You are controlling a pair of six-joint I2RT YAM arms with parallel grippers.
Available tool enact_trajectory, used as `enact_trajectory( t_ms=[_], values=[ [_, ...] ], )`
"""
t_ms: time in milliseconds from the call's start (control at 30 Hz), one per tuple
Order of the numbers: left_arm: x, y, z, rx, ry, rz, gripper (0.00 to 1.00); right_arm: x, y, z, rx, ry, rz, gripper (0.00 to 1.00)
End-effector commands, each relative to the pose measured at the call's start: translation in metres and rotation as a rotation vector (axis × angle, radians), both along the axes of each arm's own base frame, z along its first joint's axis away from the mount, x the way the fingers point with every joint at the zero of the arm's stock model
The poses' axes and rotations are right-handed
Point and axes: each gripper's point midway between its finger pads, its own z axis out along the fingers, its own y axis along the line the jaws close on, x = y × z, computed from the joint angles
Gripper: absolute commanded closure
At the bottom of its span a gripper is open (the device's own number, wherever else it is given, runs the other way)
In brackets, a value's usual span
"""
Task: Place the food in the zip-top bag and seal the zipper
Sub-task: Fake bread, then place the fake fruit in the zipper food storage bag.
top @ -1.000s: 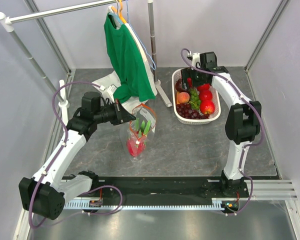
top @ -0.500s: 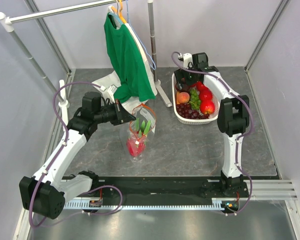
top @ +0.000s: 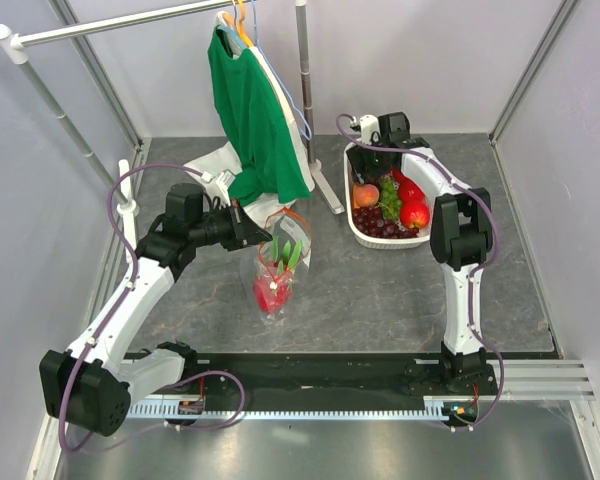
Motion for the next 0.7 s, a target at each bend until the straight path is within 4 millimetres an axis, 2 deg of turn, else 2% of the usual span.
enact_trajectory(
  t_ms=[0, 33, 100, 133, 200, 233, 300, 367, 500, 533, 567, 633, 667],
  values=[
    [0.000, -0.003, 0.002, 0.004, -0.036, -0.030, 0.98, 0.007, -0.014, 0.047, 0.038, -0.088, -0.054, 0.30],
    [0.000, -0.002, 0.003, 0.003, -0.037, -0.028, 0.98, 0.006, -0.020, 0.068, 0.057, -0.118, -0.064, 0.31],
    [-0.001, -0.003, 0.004, -0.002, -0.036, -0.029, 0.98, -0.002, -0.022, 0.088, 0.101, -0.124, -0.069, 0.34],
    [-0.002, -0.002, 0.004, -0.003, -0.036, -0.028, 0.98, -0.011, -0.020, 0.109, 0.139, -0.141, -0.050, 0.35],
    [-0.002, -0.002, 0.005, -0.005, -0.038, -0.029, 0.98, -0.023, -0.019, 0.128, 0.178, -0.147, -0.036, 0.37],
    [-0.004, -0.002, 0.007, -0.007, -0.038, -0.029, 0.98, -0.039, -0.014, 0.145, 0.210, -0.147, -0.006, 0.37],
    [-0.004, -0.002, 0.008, -0.009, -0.038, -0.026, 0.98, -0.061, -0.008, 0.155, 0.267, -0.103, 0.008, 0.38],
    [-0.005, -0.002, 0.006, -0.009, -0.021, -0.024, 0.98, -0.092, 0.003, 0.171, 0.350, -0.067, 0.047, 0.40],
    [-0.007, -0.003, 0.007, -0.021, -0.009, -0.024, 0.98, -0.160, 0.028, 0.188, 0.500, 0.036, 0.160, 0.43],
    [-0.008, -0.003, 0.007, -0.023, -0.007, -0.024, 0.98, -0.184, 0.037, 0.194, 0.532, 0.056, 0.191, 0.43],
    [-0.008, -0.002, 0.007, -0.022, -0.006, -0.024, 0.98, -0.197, 0.041, 0.196, 0.548, 0.065, 0.213, 0.44],
    [-0.009, -0.003, 0.007, -0.025, -0.006, -0.026, 0.98, -0.238, 0.063, 0.205, 0.587, 0.085, 0.311, 0.43],
    [-0.009, -0.003, 0.006, -0.028, 0.001, -0.029, 0.98, -0.249, 0.073, 0.208, 0.589, 0.079, 0.349, 0.43]
  ],
)
